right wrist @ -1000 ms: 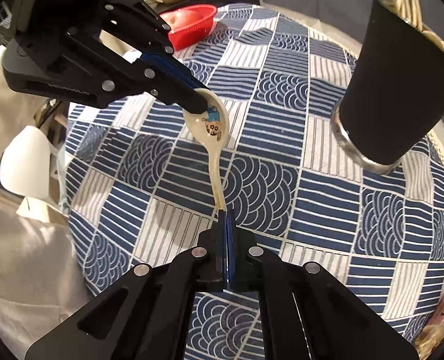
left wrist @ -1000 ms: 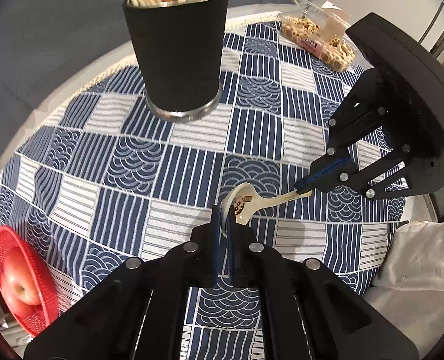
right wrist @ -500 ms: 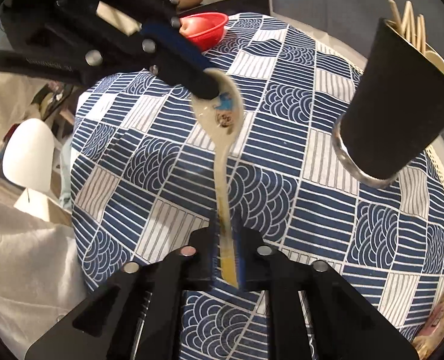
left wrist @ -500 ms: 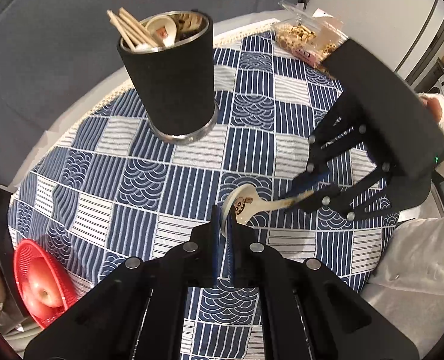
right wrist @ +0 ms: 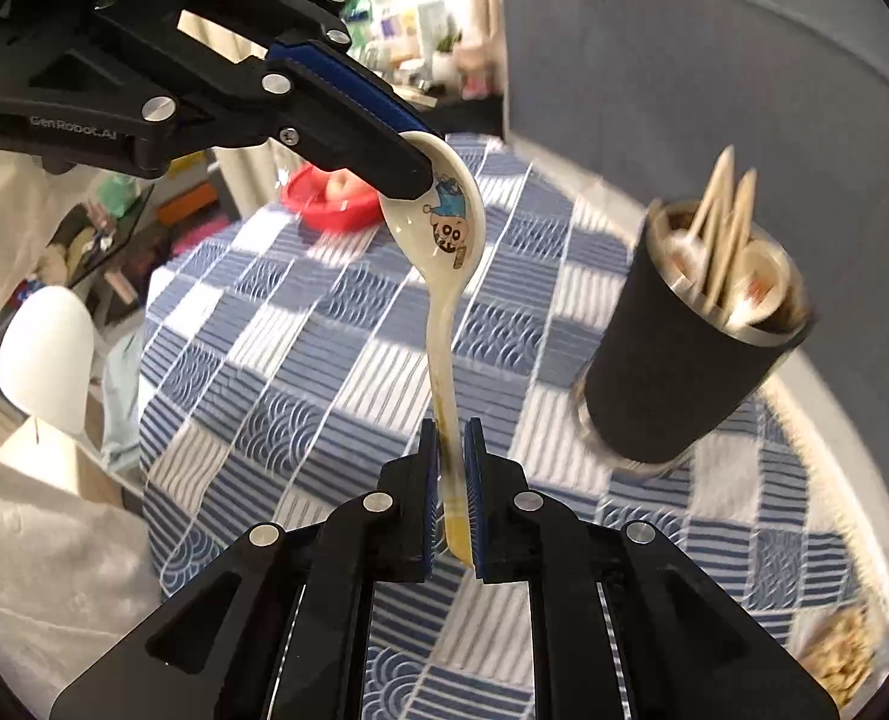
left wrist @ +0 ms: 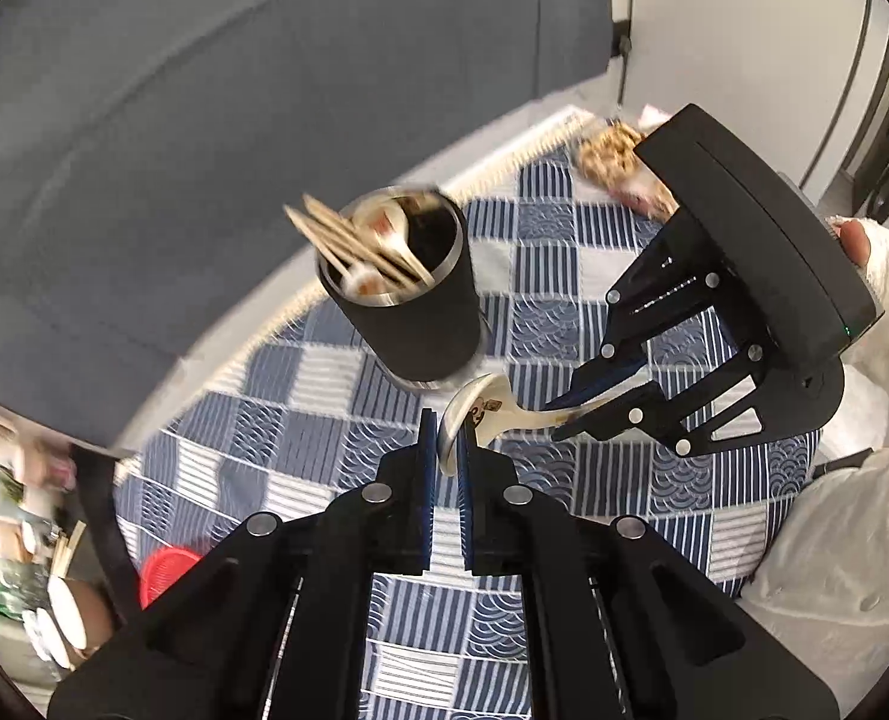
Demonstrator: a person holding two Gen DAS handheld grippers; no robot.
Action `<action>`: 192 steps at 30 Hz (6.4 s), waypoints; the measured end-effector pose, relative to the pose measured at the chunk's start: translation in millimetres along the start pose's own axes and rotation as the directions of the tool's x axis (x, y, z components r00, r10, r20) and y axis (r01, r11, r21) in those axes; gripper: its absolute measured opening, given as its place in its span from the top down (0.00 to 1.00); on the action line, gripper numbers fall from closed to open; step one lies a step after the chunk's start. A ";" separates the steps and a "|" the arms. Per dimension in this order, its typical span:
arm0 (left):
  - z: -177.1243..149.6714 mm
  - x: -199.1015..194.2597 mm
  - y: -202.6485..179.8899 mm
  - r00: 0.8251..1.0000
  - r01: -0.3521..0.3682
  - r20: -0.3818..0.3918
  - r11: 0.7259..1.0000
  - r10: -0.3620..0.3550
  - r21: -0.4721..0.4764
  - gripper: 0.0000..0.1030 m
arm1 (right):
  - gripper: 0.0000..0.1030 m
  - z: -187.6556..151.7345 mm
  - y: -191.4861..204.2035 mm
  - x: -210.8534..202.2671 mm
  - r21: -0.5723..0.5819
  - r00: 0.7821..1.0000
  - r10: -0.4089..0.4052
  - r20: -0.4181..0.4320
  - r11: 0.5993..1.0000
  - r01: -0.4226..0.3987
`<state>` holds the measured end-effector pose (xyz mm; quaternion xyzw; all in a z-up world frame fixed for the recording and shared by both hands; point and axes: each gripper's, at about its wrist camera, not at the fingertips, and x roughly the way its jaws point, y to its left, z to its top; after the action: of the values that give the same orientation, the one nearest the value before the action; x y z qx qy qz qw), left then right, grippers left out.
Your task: Organize utensils
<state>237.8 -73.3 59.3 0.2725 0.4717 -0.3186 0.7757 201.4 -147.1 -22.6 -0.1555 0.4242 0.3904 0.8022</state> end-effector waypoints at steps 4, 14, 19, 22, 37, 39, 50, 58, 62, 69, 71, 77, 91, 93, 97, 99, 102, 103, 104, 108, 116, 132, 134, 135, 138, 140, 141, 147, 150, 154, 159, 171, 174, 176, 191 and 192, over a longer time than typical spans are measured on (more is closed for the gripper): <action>24.8 -20.5 7.3 0.999 -0.040 0.025 0.999 0.040 -0.002 0.93 | 0.92 16.5 -11.8 -19.7 -0.005 0.998 -0.033 0.060 0.999 0.034; 75.0 -58.4 21.6 0.987 -0.125 0.106 0.992 0.122 0.022 0.92 | 0.91 52.6 -45.4 -55.3 0.008 0.980 -0.098 0.175 0.995 0.099; 94.1 -66.7 32.8 0.981 -0.159 0.114 0.987 0.156 0.024 0.92 | 0.91 69.5 -59.1 -62.0 0.002 0.973 -0.096 0.209 0.995 0.097; 101.1 -66.5 38.4 0.981 -0.156 0.123 0.988 0.153 0.019 0.91 | 0.91 74.0 -68.4 -60.1 0.012 0.971 -0.087 0.223 0.996 0.087; 44.7 -31.6 66.0 0.946 -0.134 0.250 0.952 0.205 -0.275 0.06 | 0.17 14.9 -87.2 -46.1 0.167 0.952 -0.280 0.127 0.952 0.258; 33.6 -25.2 59.3 0.945 -0.130 0.250 0.945 0.210 -0.301 0.06 | 0.17 5.9 -78.1 -53.9 0.190 0.944 -0.306 0.124 0.941 0.280; -11.3 5.6 0.3 0.954 -0.090 0.238 0.934 0.180 -0.346 0.06 | 0.12 -53.8 -36.1 -74.1 0.349 0.887 -0.457 0.059 0.842 0.411; -48.4 5.0 -21.2 0.966 -0.063 0.201 0.901 0.163 -0.428 0.06 | 0.11 -85.2 -5.4 -69.2 0.404 0.885 -0.465 -0.026 0.805 0.435; -78.9 1.7 -34.5 0.952 -0.103 0.207 0.874 0.224 -0.476 0.06 | 0.11 -98.8 14.6 -66.9 0.423 0.896 -0.443 -0.036 0.805 0.415; -121.6 0.2 -59.7 0.965 -0.116 0.140 0.841 0.221 -0.528 0.06 | 0.11 -118.7 43.6 -70.6 0.468 0.911 -0.410 -0.040 0.798 0.379; -128.5 -2.9 -65.6 0.955 -0.177 0.105 0.814 0.279 -0.553 0.06 | 0.11 -121.4 47.7 -74.2 0.481 0.911 -0.411 -0.040 0.791 0.378; -139.9 -7.6 -82.4 0.944 -0.247 0.044 0.786 0.328 -0.566 0.06 | 0.11 -128.7 60.2 -88.9 0.550 0.899 -0.437 -0.020 0.746 0.375; -141.5 -5.8 -83.4 0.976 -0.101 0.100 0.815 0.191 -0.570 0.06 | 0.10 -138.6 65.8 -86.4 0.575 0.882 -0.469 -0.056 0.707 0.413; -143.3 -5.1 -81.7 0.975 -0.112 0.090 0.805 0.201 -0.583 0.06 | 0.10 -139.2 66.1 -86.5 0.577 0.879 -0.473 -0.057 0.703 0.416; -144.8 -4.3 -79.8 0.976 -0.110 0.088 0.801 0.199 -0.589 0.06 | 0.10 -139.9 65.8 -84.9 0.580 0.886 -0.461 -0.058 0.707 0.406; -144.3 -3.1 -81.1 0.978 -0.103 0.089 0.805 0.189 -0.585 0.06 | 0.10 -140.5 65.9 -83.3 0.580 0.888 -0.455 -0.062 0.708 0.403; -144.0 -0.9 -82.2 0.981 -0.087 0.089 0.809 0.170 -0.581 0.06 | 0.10 -138.9 67.5 -81.4 0.571 0.889 -0.452 -0.064 0.714 0.404; -144.1 -0.6 -82.4 0.982 -0.086 0.088 0.810 0.167 -0.580 0.06 | 0.10 -138.3 68.0 -81.0 0.567 0.890 -0.452 -0.063 0.717 0.405; -144.3 0.1 -82.6 0.982 -0.086 0.086 0.811 0.166 -0.579 0.06 | 0.10 -137.8 68.7 -80.5 0.563 0.890 -0.452 -0.062 0.720 0.406; -144.3 -0.5 -82.8 0.982 -0.087 0.088 0.810 0.169 -0.579 0.06 | 0.10 -137.1 68.7 -79.6 0.560 0.890 -0.452 -0.061 0.723 0.405; -141.7 -3.6 -86.7 0.976 -0.111 0.091 0.817 0.195 -0.565 0.06 | 0.10 -136.9 67.1 -77.5 0.560 0.894 -0.443 -0.061 0.726 0.399; -143.5 1.1 -84.6 0.981 -0.089 0.088 0.810 0.172 -0.580 0.06 | 0.10 -136.4 64.2 -73.5 0.561 0.900 -0.432 -0.067 0.729 0.392; -143.9 1.4 -83.7 0.982 -0.087 0.088 0.807 0.169 -0.584 0.06 | 0.10 -136.3 64.5 -73.1 0.558 0.900 -0.431 -0.069 0.731 0.393; -144.2 1.7 -83.2 0.982 -0.087 0.087 0.806 0.169 -0.585 0.06 | 0.10 -136.1 64.5 -72.9 0.557 0.899 -0.432 -0.070 0.731 0.394; -143.7 2.1 -83.0 0.982 -0.091 0.084 0.807 0.172 -0.584 0.06 | 0.10 -135.8 65.1 -72.9 0.555 0.897 -0.437 -0.071 0.730 0.399; -141.8 2.3 -85.3 0.982 -0.093 0.085 0.814 0.171 -0.573 0.06 | 0.10 -135.9 65.4 -72.3 0.556 0.898 -0.434 -0.074 0.729 0.399; -140.5 2.8 -86.8 0.982 -0.096 0.083 0.820 0.172 -0.565 0.06 | 0.10 -136.0 65.4 -72.0 0.557 0.899 -0.432 -0.076 0.729 0.398; -138.2 2.1 -89.7 0.980 -0.108 0.083 0.829 0.183 -0.548 0.06 | 0.10 -135.5 64.9 -70.8 0.555 0.899 -0.431 -0.079 0.730 0.398; -139.3 2.3 -89.2 0.980 -0.105 0.082 0.826 0.180 -0.553 0.06 | 0.10 -135.2 65.0 -70.0 0.552 0.900 -0.428 -0.081 0.733 0.398; -139.9 2.2 -87.6 0.982 -0.091 0.088 0.823 0.169 -0.561 0.06 | 0.10 -134.9 65.3 -70.9 0.551 0.898 -0.433 -0.078 0.732 0.400; -140.4 -0.4 -86.4 0.983 -0.061 0.112 0.825 0.149 -0.561 0.06 | 0.10 -135.1 65.8 -70.4 0.550 0.899 -0.431 -0.078 0.733 0.399; -142.2 -1.3 -84.8 0.985 -0.007 0.140 0.825 0.104 -0.565 0.06 | 0.10 -134.8 65.9 -68.8 0.548 0.901 -0.426 -0.079 0.737 0.396; -143.9 -3.4 -83.0 0.983 -0.004 0.149 0.819 0.109 -0.573 0.06 | 0.10 -134.8 66.2 -68.0 0.547 0.902 -0.424 -0.079 0.738 0.395; -143.7 -1.1 -83.2 0.986 0.007 0.142 0.821 0.090 -0.571 0.06 | 0.10 -134.9 67.6 -68.4 0.546 0.901 -0.427 -0.079 0.738 0.397; -148.1 -0.2 -77.1 0.988 -0.004 0.125 0.807 0.096 -0.590 0.06 | 0.10 -134.9 67.7 -74.2 0.548 0.897 -0.435 -0.077 0.733 0.403; -147.9 -0.9 -77.4 0.987 -0.005 0.126 0.809 0.098 -0.588 0.06 | 0.10 -135.0 67.6 -74.6 0.548 0.897 -0.436 -0.076 0.733 0.403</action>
<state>96.7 -16.3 -9.5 0.0081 0.4793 -0.1561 0.8636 49.7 -218.7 -37.1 0.0018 0.4489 0.0646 0.8912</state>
